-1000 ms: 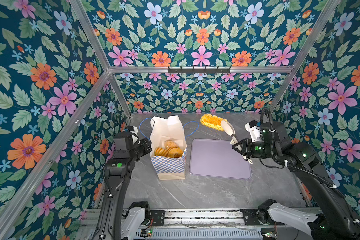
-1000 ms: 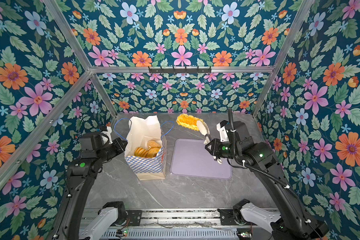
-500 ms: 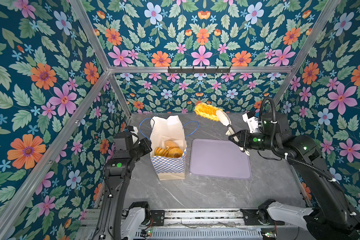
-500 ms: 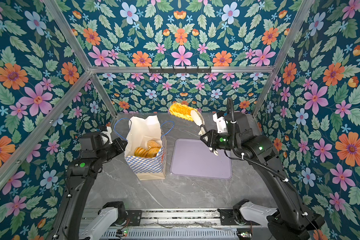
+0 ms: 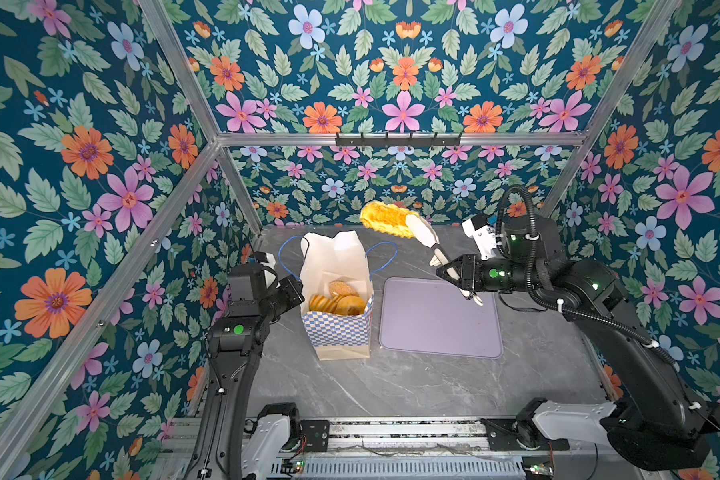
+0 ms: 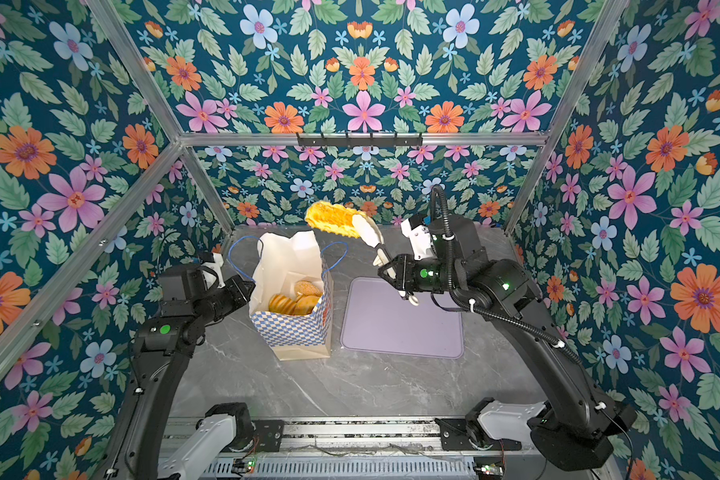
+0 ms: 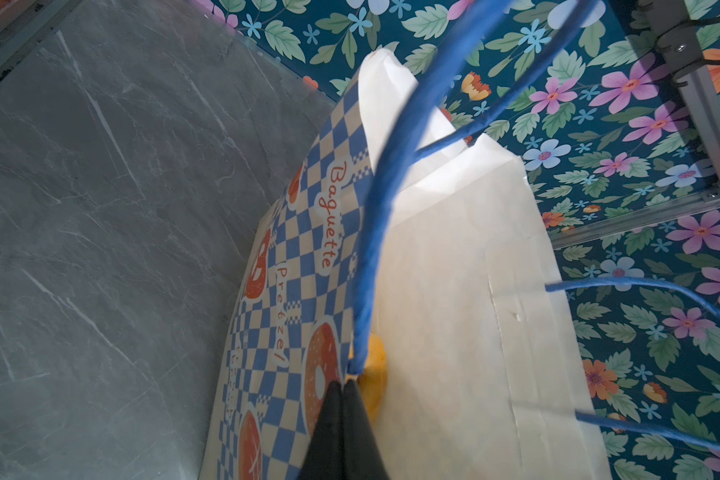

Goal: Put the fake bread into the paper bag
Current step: 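Carry the ridged yellow bread with the right gripper's tongs over the bag opening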

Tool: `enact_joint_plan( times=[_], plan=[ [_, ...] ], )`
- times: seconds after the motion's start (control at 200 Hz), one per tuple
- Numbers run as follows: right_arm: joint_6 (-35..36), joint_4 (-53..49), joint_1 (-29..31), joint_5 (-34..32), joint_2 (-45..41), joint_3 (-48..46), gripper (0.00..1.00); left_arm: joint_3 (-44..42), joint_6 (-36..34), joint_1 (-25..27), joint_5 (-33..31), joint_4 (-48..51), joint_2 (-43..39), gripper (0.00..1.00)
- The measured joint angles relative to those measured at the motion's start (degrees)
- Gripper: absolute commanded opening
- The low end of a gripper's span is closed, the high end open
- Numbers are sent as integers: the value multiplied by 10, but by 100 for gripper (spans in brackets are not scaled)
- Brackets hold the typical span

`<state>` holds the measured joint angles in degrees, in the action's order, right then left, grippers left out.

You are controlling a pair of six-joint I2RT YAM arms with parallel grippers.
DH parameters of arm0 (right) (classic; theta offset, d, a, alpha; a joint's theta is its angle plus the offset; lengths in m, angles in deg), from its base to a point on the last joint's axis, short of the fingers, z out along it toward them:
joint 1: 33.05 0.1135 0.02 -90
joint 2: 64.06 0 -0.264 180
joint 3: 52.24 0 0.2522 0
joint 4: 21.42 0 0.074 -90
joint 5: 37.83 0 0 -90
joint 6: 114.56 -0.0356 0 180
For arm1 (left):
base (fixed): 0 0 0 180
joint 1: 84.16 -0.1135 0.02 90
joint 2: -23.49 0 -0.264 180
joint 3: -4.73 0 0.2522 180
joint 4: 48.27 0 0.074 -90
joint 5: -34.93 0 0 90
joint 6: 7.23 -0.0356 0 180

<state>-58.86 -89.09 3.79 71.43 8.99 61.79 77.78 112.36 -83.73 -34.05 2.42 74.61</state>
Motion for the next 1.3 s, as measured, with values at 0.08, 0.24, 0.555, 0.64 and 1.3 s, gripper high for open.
enact_joint_plan(
  times=[0.08,0.24,0.555,0.64,1.3],
  plan=[
    [0,0,17,-3,14,11,24,0,0,0,0,0,0,5],
    [6,-3,49,-16,38,39,24,0,0,0,0,0,-1,5],
    [28,-30,94,-53,83,83,25,0,0,0,-1,0,-2,5],
    [35,-44,109,-66,99,102,25,0,0,0,-1,0,-2,5],
    [71,-123,163,-134,196,200,28,-3,0,0,-1,0,-4,5]
  ],
)
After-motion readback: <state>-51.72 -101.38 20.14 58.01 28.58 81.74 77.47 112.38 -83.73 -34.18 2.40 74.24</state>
